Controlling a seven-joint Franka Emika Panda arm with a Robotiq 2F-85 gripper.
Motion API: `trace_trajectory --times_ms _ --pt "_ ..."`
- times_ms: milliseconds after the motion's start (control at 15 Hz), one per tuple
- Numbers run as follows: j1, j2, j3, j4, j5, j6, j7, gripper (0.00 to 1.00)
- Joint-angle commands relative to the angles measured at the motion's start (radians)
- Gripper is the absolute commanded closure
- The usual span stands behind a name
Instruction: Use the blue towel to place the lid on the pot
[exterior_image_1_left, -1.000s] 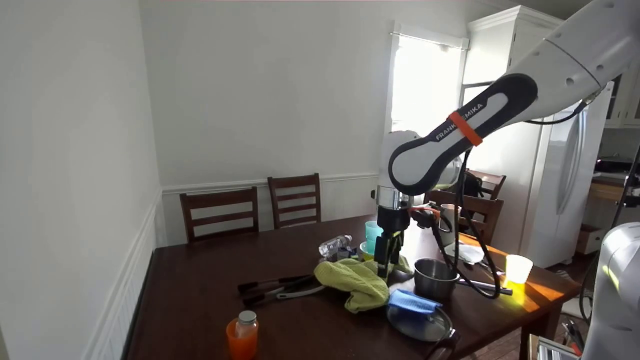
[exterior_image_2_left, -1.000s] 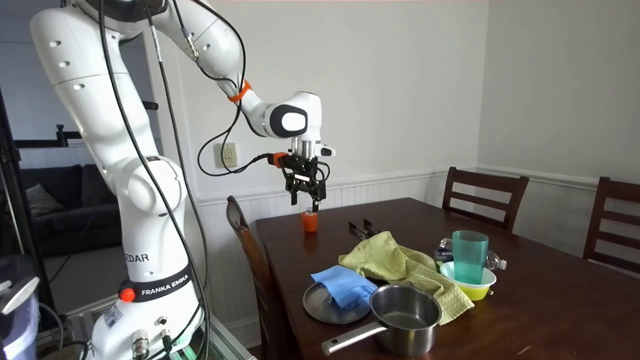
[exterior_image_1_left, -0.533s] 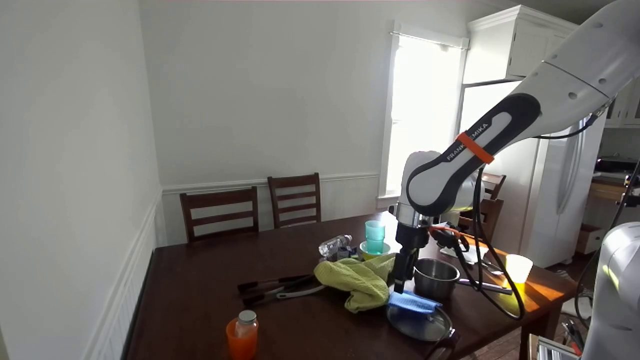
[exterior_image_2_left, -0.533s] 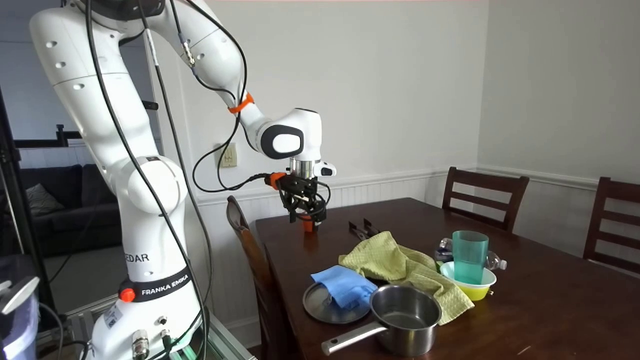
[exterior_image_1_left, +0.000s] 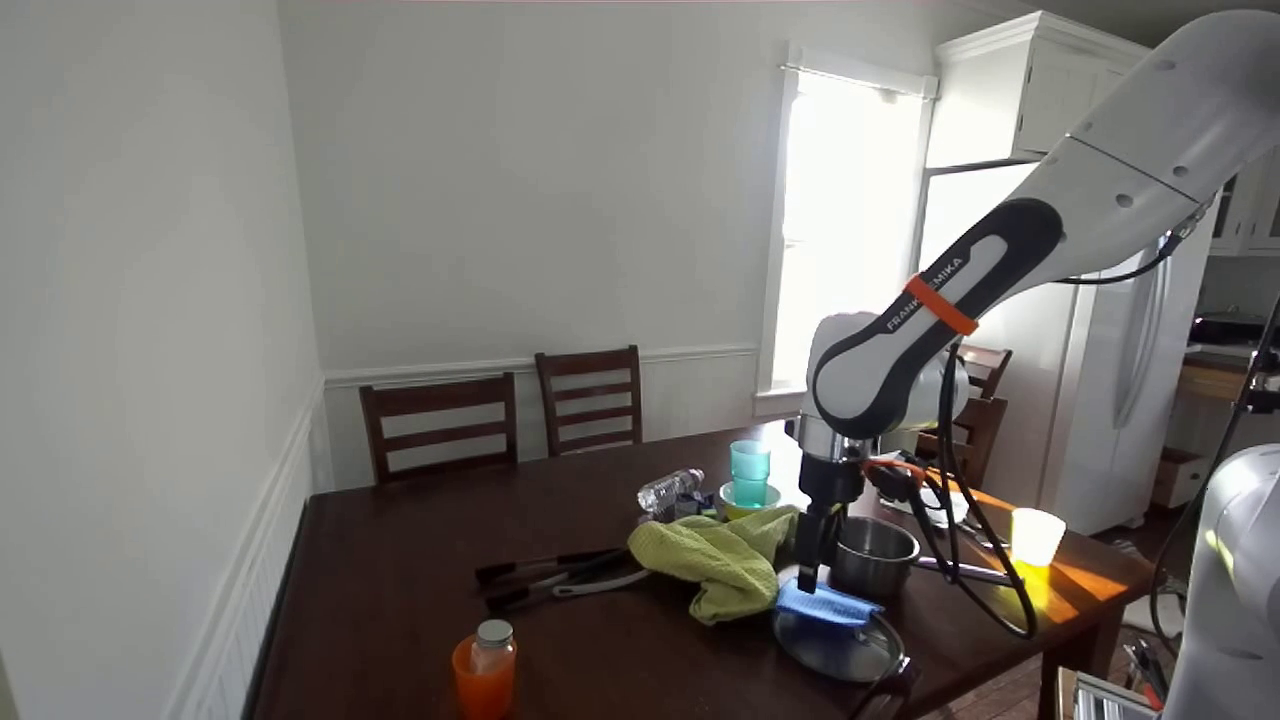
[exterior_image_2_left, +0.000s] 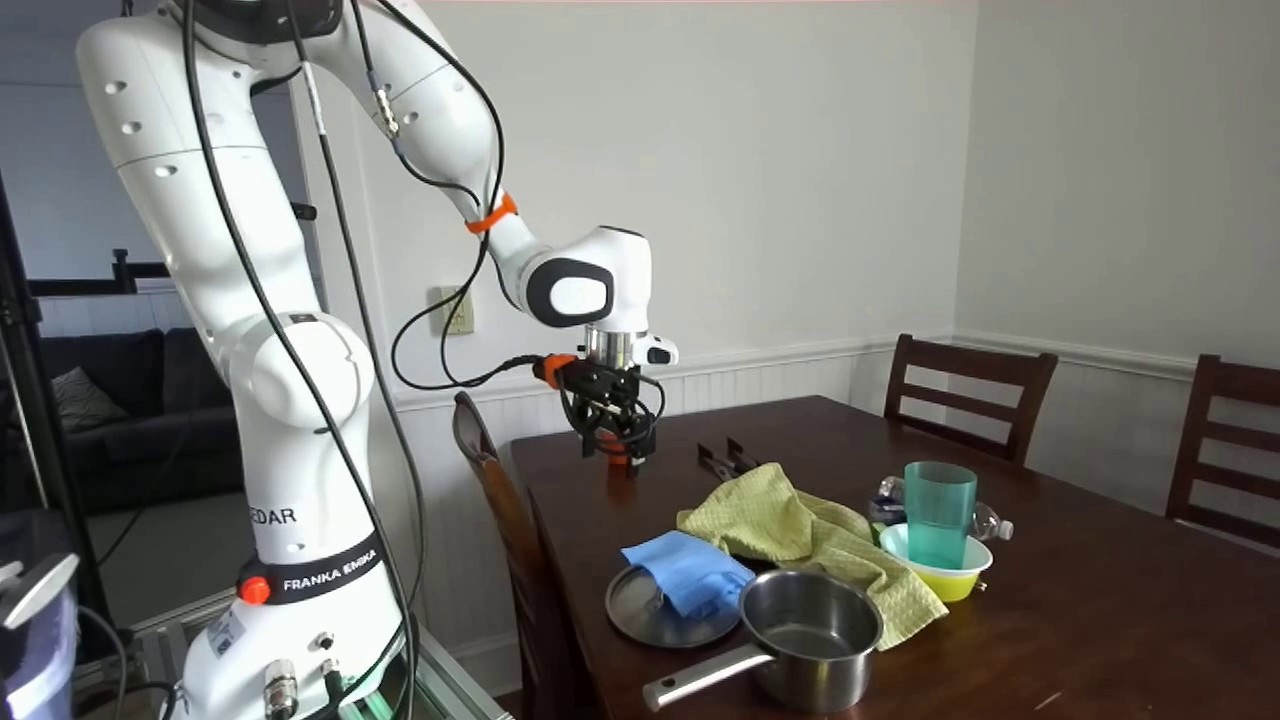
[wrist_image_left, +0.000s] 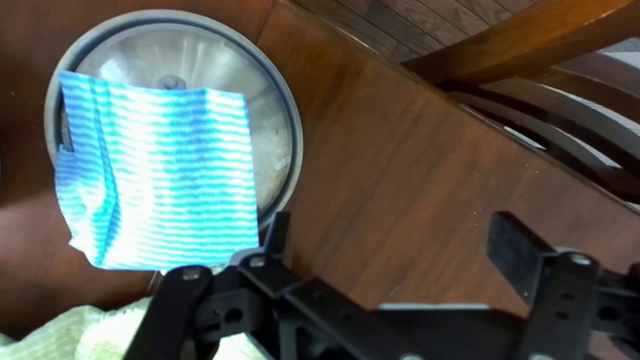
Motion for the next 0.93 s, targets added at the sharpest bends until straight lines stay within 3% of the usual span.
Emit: trace_trajectory --times_ms 0,400,667,867 --pt "-0.058 0.101 -0.032 0.030 -0.044 0.026 -0.045 0.00" --pt "-0.128 0.233 -0.051 0.061 -0.095 0.136 -0.127 0.00" --pt "-0.161 0.328 -0.044 0.076 -0.150 0.245 -0.102 0.00" --pt "-0.184 0.380 -0.019 0.078 -0.110 0.320 -0.138 0.00"
